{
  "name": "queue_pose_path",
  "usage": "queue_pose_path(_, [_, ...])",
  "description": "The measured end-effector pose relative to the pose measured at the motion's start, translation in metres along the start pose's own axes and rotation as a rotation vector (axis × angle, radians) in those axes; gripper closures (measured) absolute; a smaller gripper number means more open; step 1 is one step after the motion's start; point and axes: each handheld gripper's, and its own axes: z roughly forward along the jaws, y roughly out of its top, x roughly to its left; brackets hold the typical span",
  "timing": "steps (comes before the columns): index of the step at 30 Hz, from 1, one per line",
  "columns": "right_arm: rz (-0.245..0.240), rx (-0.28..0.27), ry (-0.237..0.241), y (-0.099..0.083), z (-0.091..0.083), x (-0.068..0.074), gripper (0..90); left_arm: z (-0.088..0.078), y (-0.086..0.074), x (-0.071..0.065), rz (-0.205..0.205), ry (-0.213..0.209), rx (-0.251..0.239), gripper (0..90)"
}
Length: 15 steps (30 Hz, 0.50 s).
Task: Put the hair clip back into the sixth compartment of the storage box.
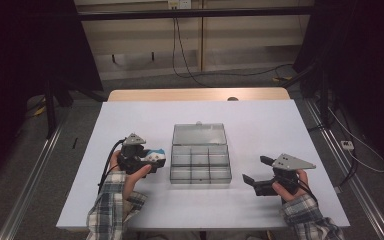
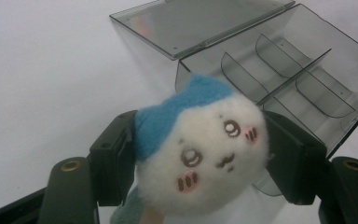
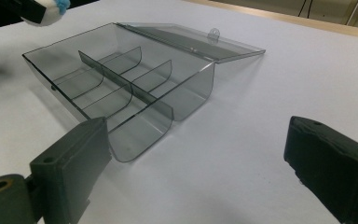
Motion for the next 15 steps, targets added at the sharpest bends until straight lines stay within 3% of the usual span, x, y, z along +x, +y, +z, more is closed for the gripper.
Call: queue_pose_path(15, [0.000, 0.001, -0.003, -0.0007, -0.0009, 0.0002, 6.7, 0.0064, 0.0085, -0.0076, 0.021, -0.025, 0.004, 32.3])
